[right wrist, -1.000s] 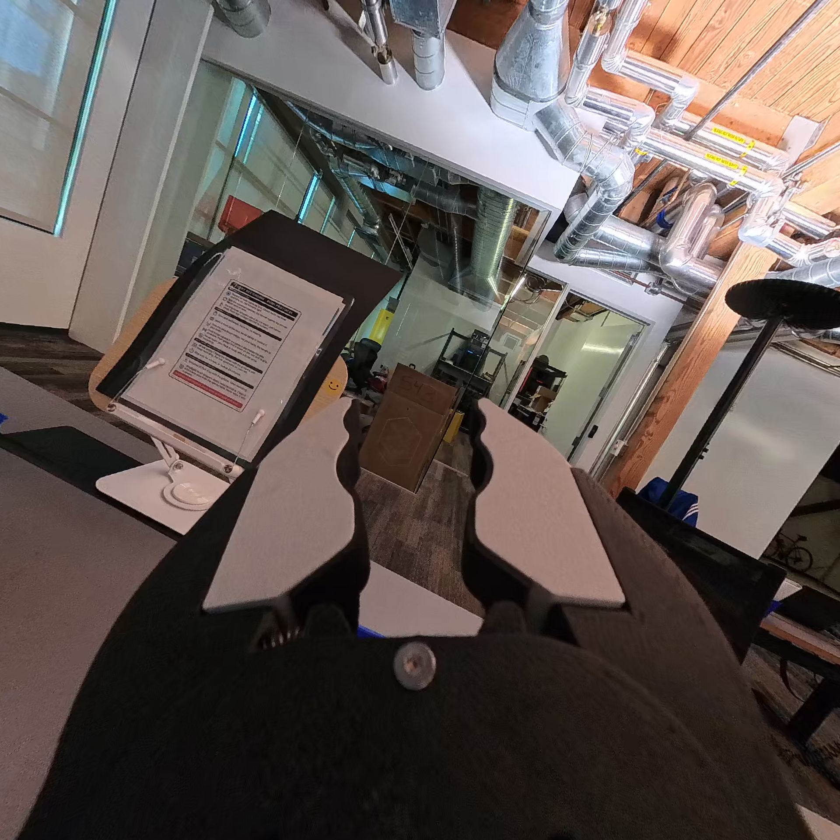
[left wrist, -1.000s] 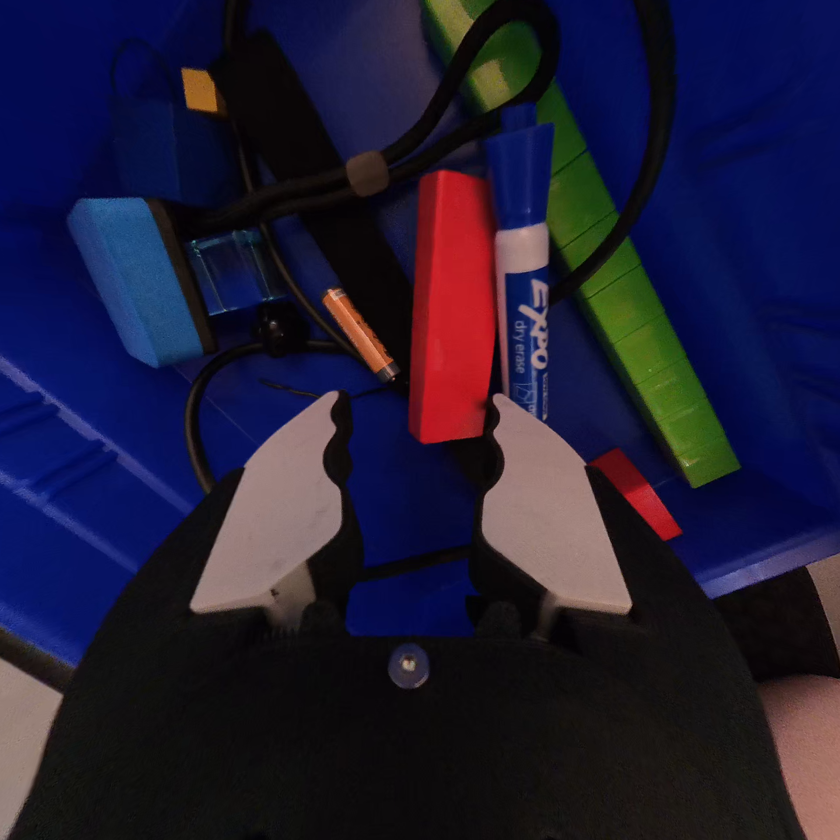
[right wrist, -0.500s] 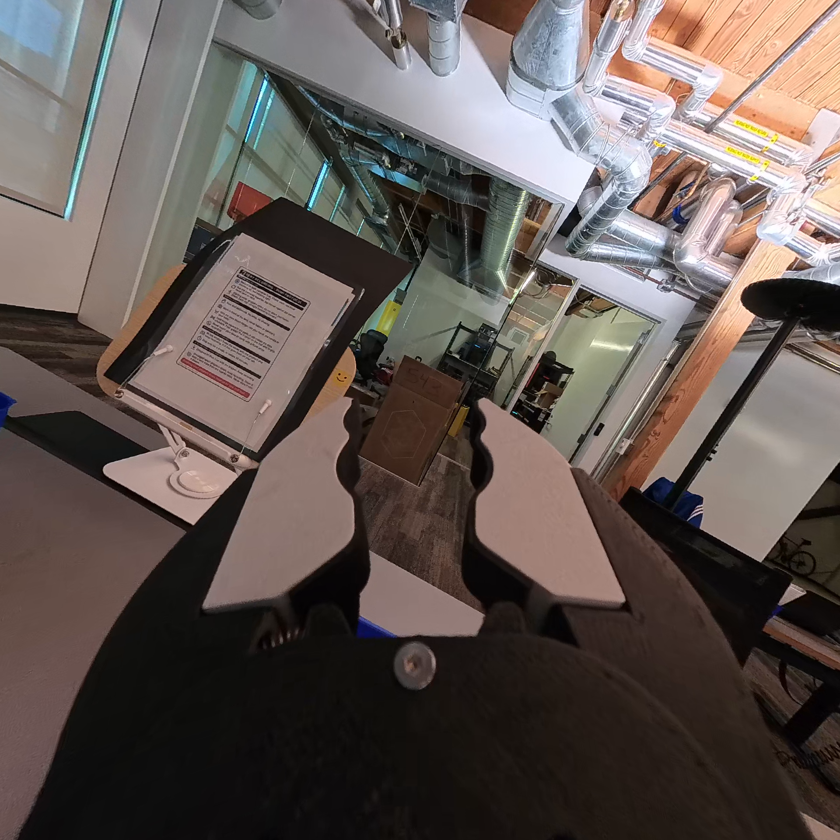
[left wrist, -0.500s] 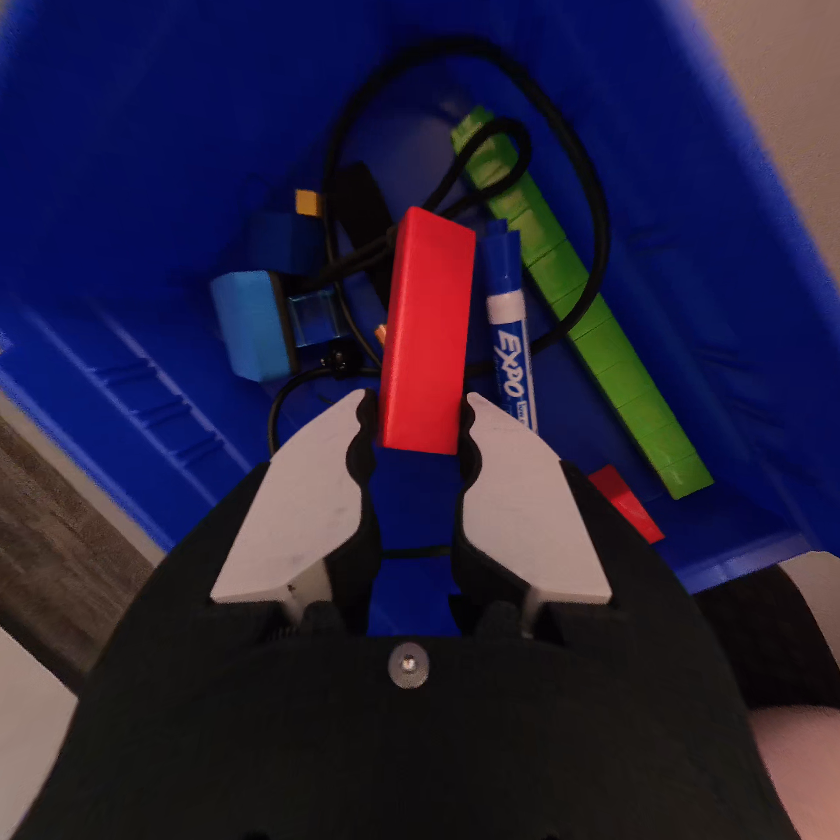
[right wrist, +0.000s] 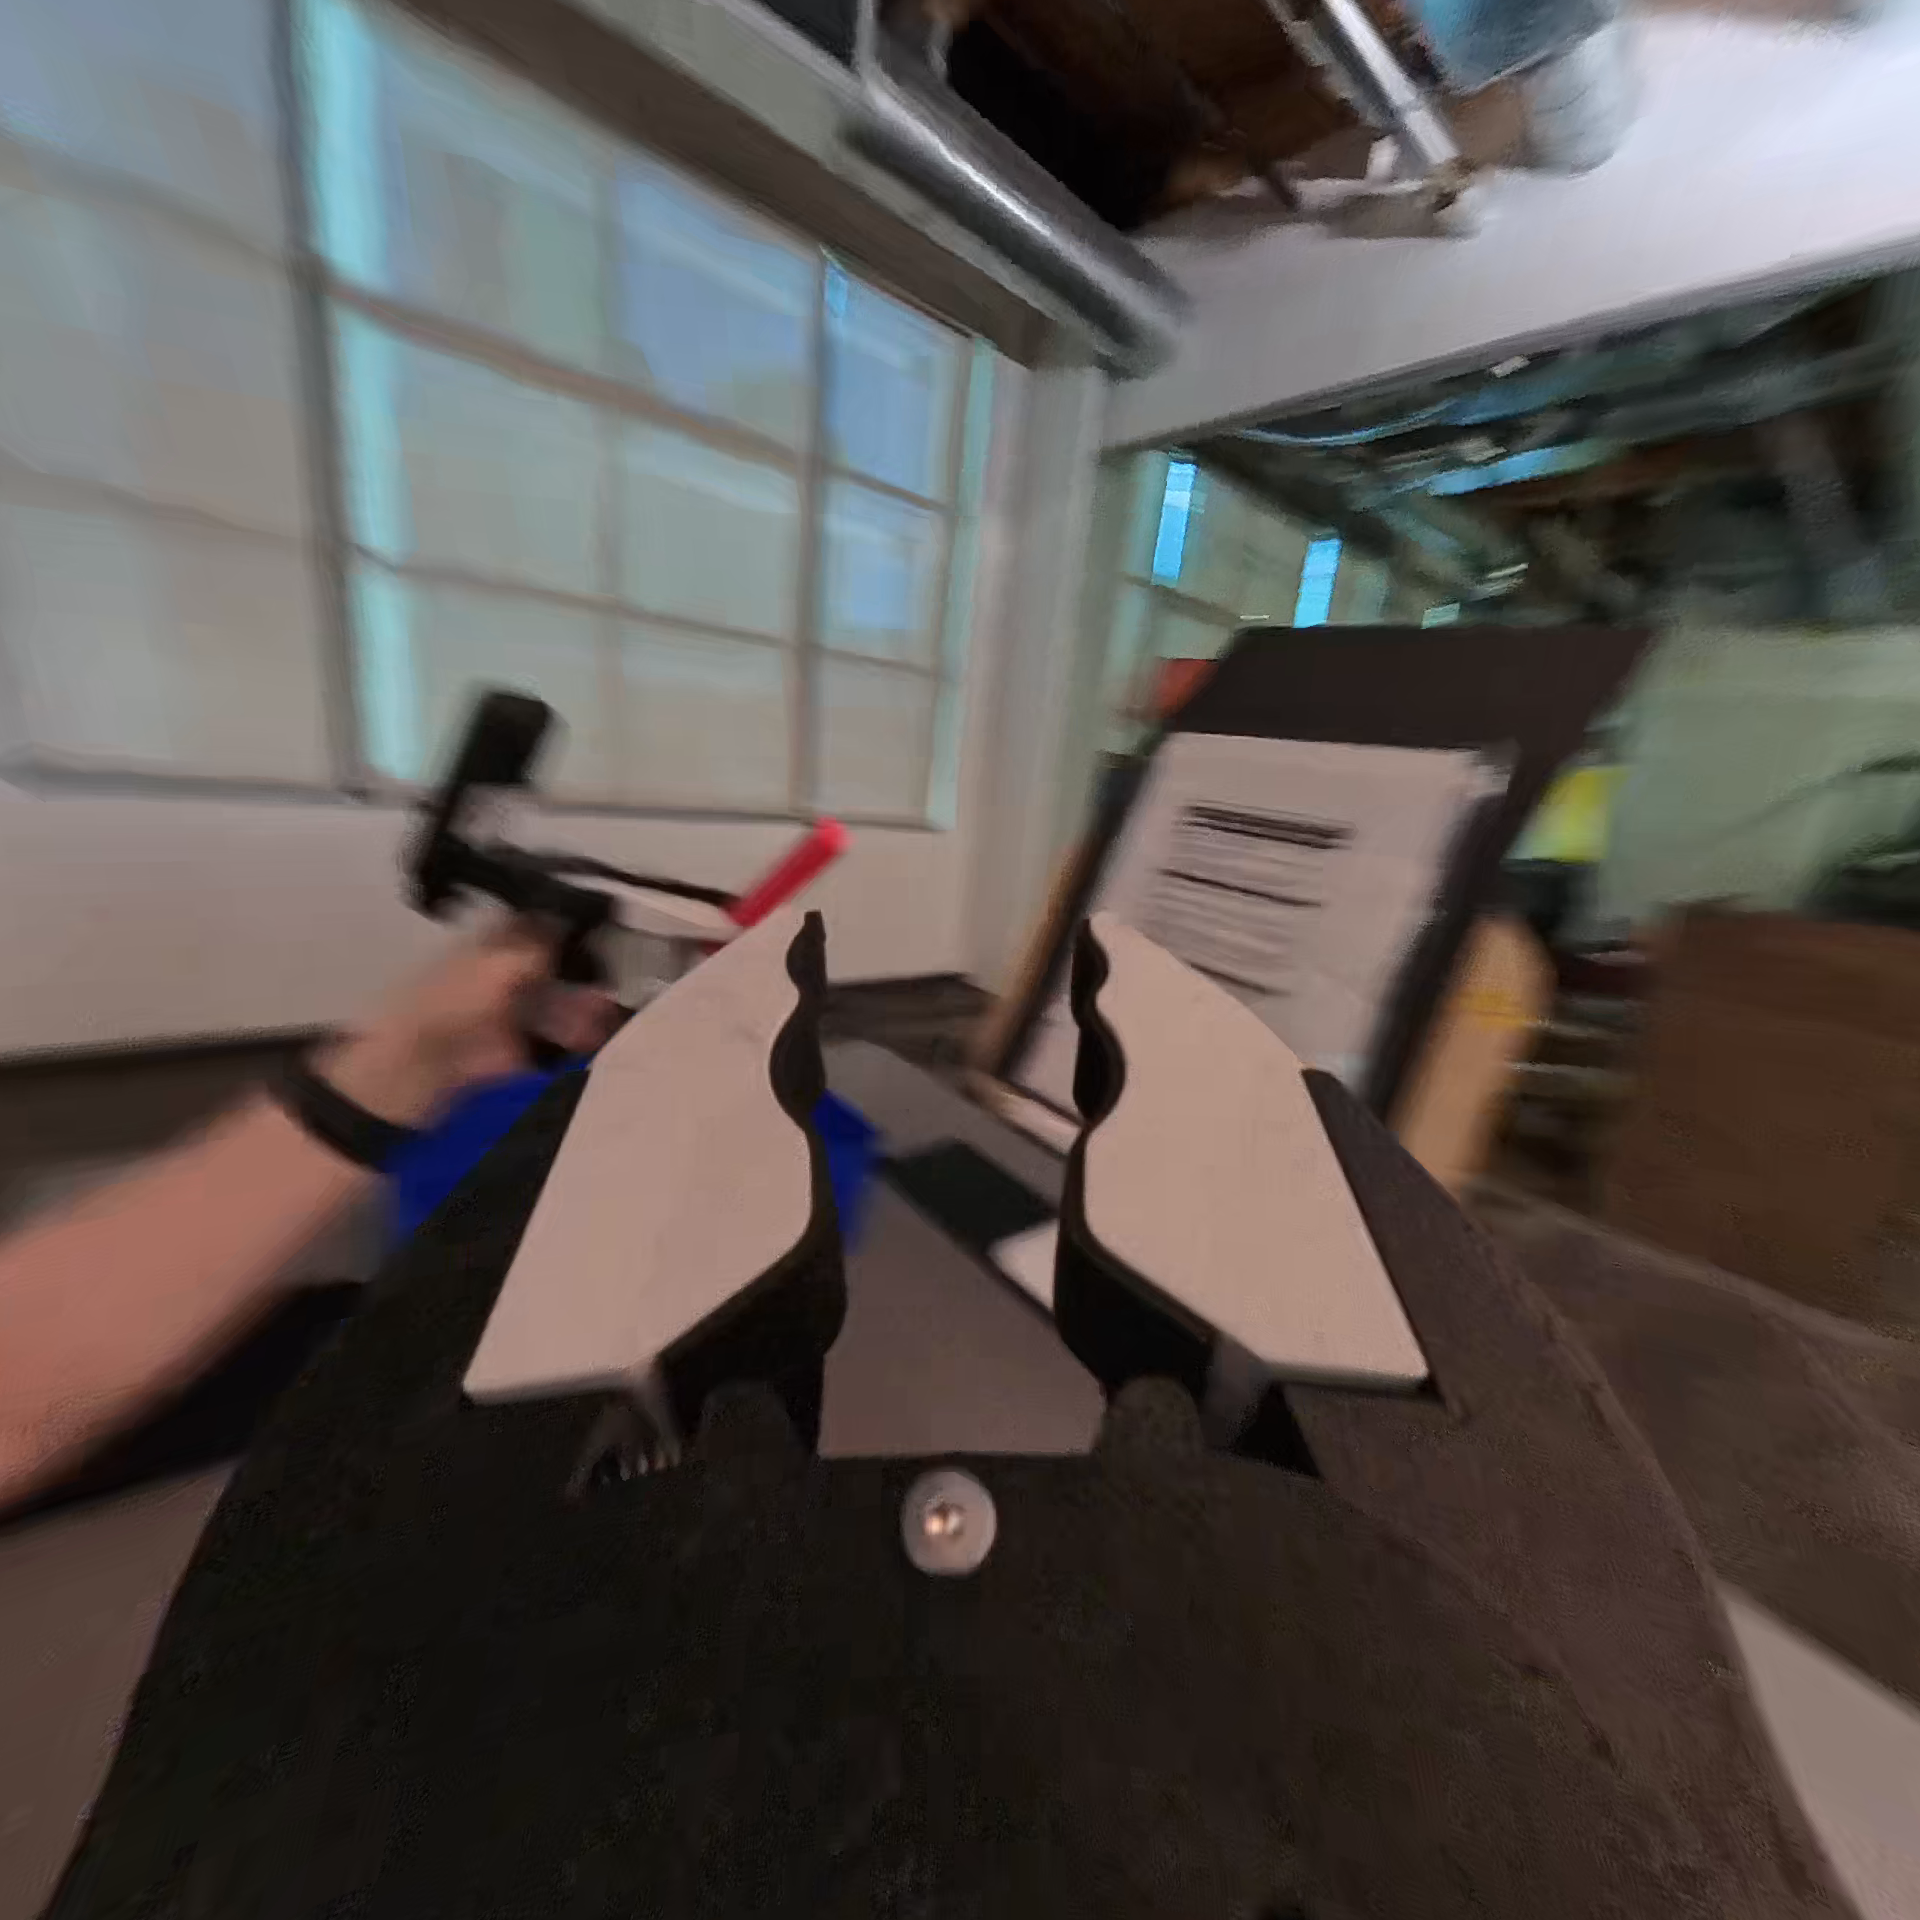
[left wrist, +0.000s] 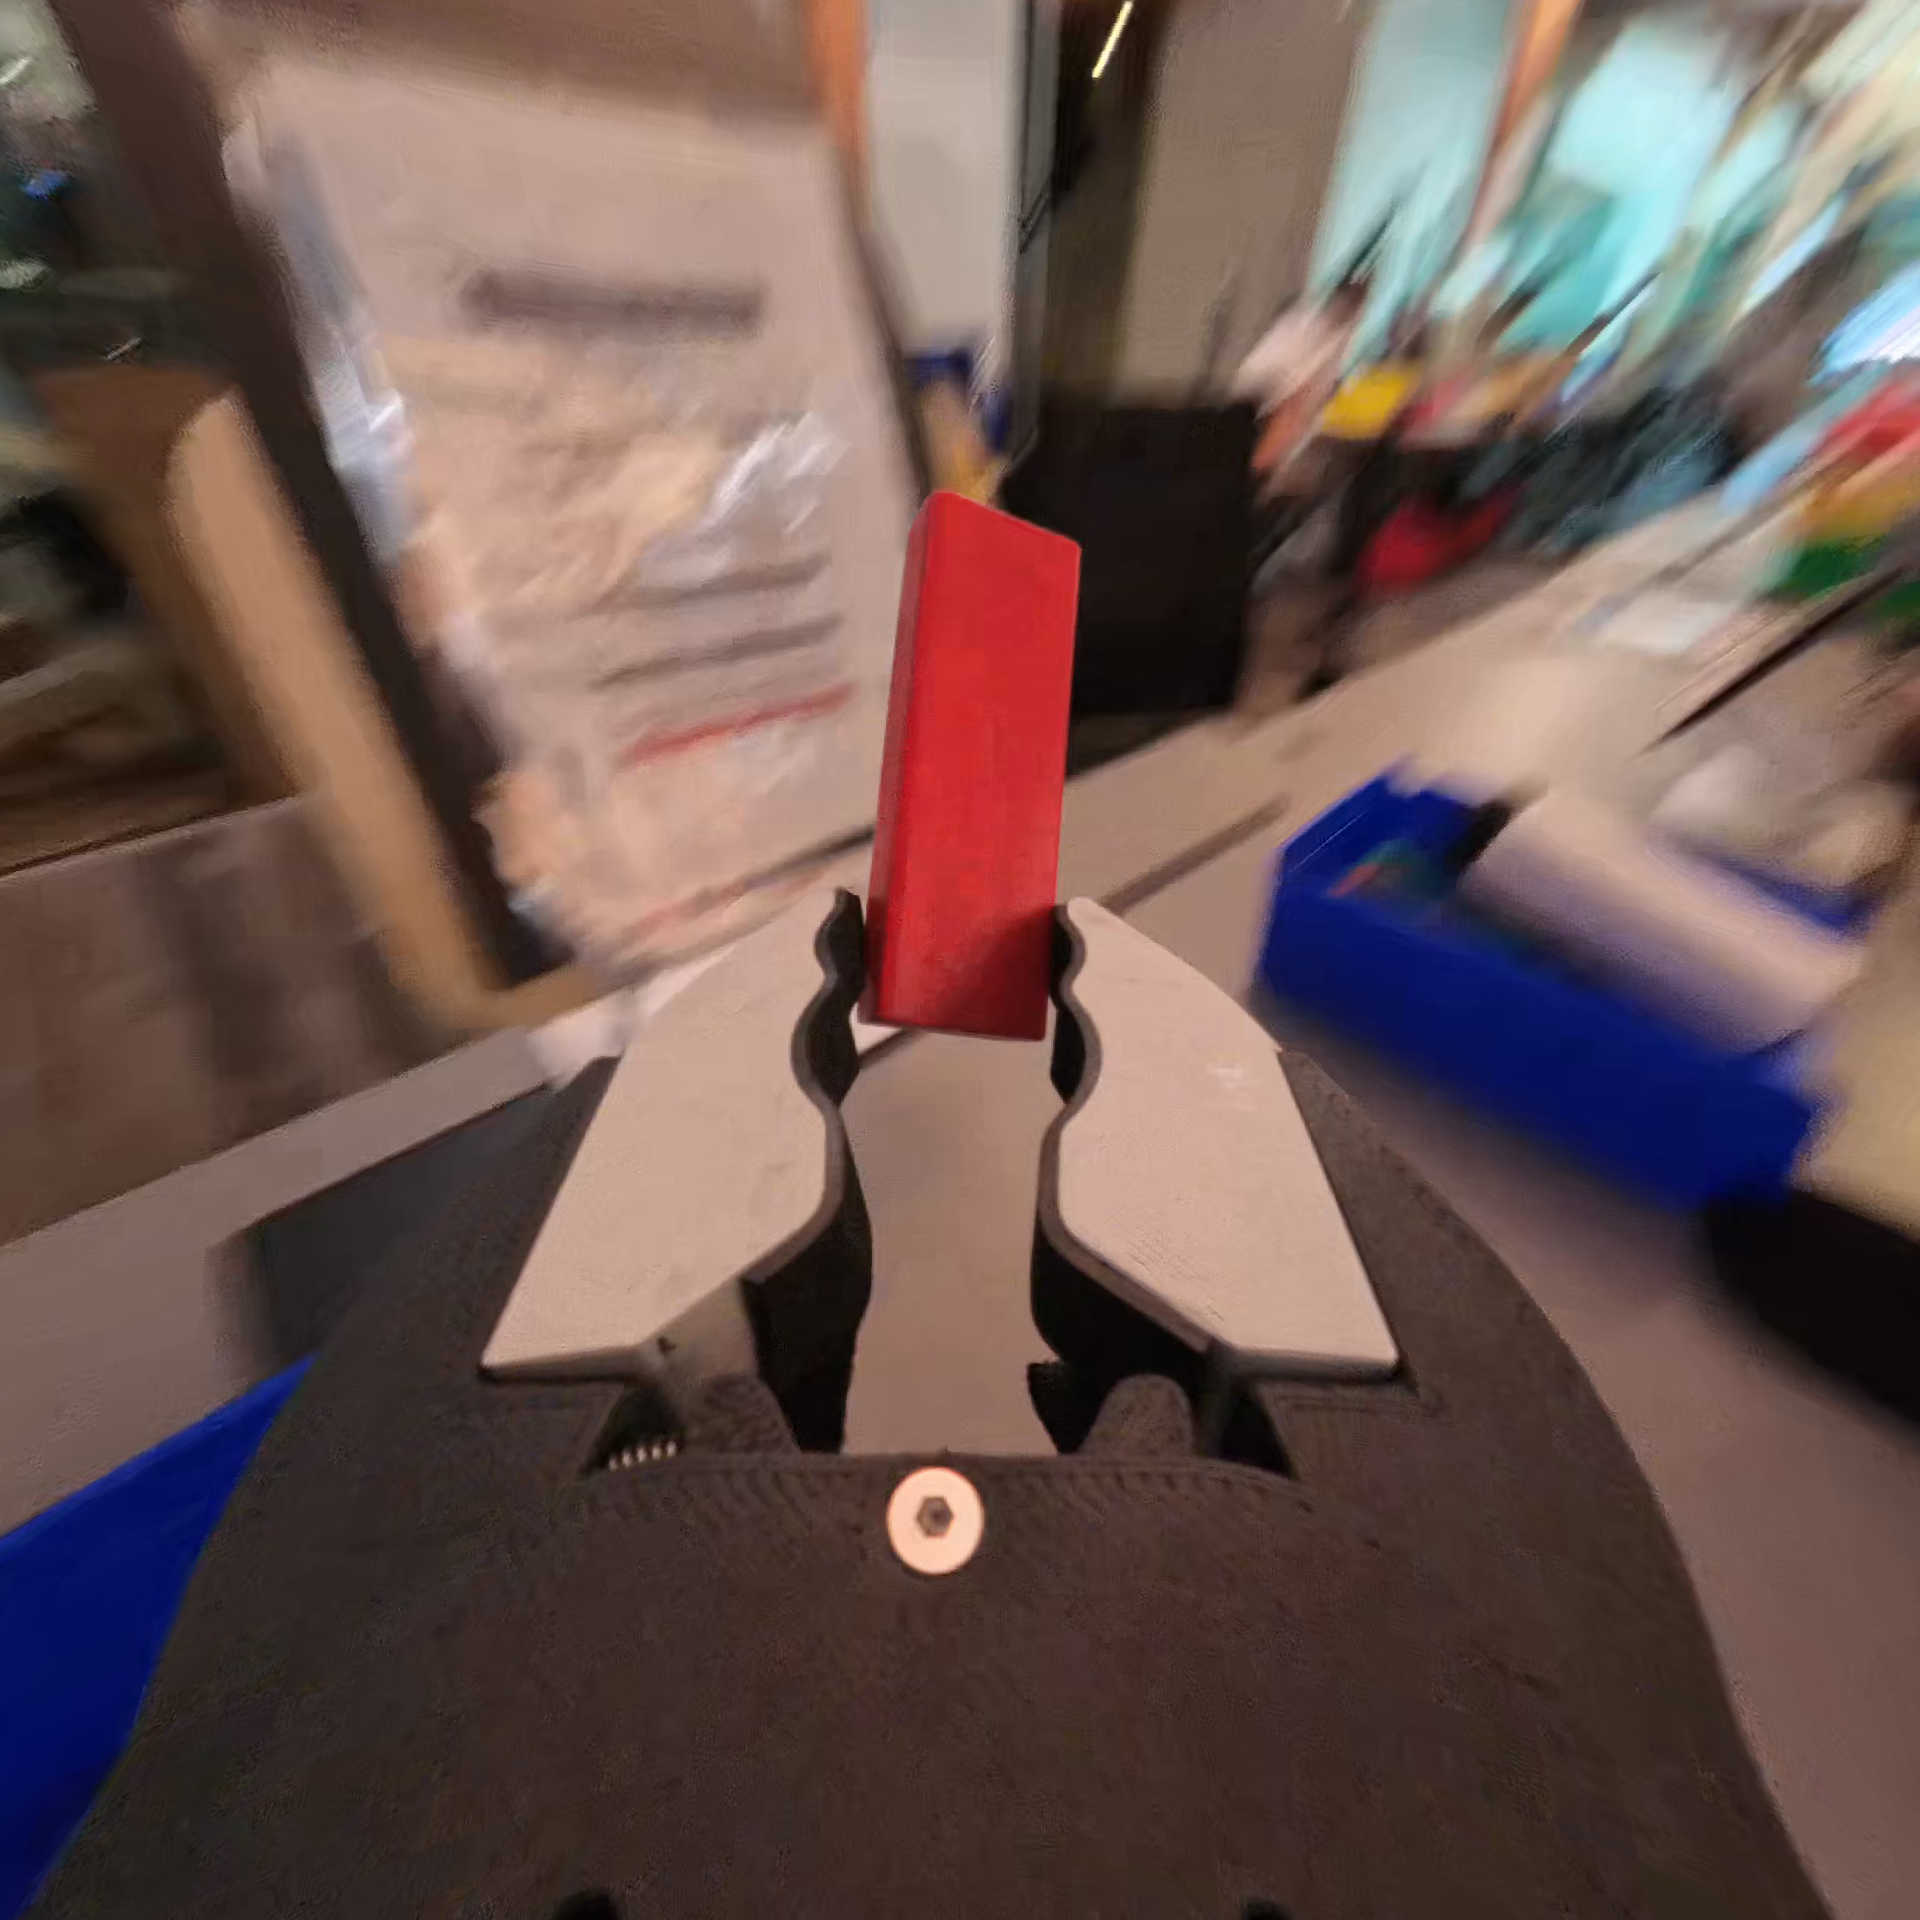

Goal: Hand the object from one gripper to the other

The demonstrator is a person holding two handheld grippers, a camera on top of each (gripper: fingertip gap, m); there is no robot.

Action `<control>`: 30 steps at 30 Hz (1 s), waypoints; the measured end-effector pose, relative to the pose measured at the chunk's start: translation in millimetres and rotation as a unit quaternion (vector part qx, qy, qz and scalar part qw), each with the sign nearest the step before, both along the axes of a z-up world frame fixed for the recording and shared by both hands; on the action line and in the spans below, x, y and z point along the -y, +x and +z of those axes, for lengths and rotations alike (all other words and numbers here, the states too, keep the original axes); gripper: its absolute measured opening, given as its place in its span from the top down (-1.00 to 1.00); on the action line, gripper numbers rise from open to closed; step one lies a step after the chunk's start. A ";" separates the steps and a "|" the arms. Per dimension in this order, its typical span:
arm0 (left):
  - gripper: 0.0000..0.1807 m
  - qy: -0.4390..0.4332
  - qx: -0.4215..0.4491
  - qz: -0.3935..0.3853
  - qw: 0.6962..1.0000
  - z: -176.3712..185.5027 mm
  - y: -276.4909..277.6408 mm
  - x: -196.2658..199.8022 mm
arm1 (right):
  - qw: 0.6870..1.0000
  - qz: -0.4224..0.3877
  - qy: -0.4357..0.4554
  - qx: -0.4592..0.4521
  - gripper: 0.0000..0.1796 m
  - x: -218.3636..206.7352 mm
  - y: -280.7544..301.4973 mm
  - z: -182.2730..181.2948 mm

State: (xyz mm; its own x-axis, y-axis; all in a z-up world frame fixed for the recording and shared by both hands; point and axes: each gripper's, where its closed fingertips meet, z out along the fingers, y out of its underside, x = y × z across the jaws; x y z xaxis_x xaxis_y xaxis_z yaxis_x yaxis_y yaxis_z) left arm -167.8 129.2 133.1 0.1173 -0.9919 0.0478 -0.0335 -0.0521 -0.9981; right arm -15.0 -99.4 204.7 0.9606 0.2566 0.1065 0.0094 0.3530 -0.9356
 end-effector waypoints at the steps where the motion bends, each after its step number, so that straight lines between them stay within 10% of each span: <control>1: 0.63 -0.026 0.043 -0.042 0.998 7.6 12.6 21.5 | 0.997 0.061 -0.005 -0.053 0.49 -8.7 -12.9 -3.3; 5: 0.63 -0.050 0.075 -0.091 0.992 -1.7 51.8 73.7 | 0.968 0.181 -0.082 -0.155 0.45 -54.6 -51.2 -42.6; 20: 0.63 0.125 -0.009 -0.061 0.990 -49.9 96.5 132.5 | 0.937 0.196 -0.159 -0.243 0.63 -104.4 -65.6 -106.1; 26: 0.61 0.176 -0.013 -0.138 0.975 -50.0 94.1 161.9 | 0.905 0.294 -0.233 -0.200 0.81 -80.4 -63.1 -97.9; 30: 0.38 0.069 -0.018 -0.234 0.970 -45.9 84.9 184.0 | 0.889 0.276 -0.365 0.012 0.80 -44.1 -65.3 -132.4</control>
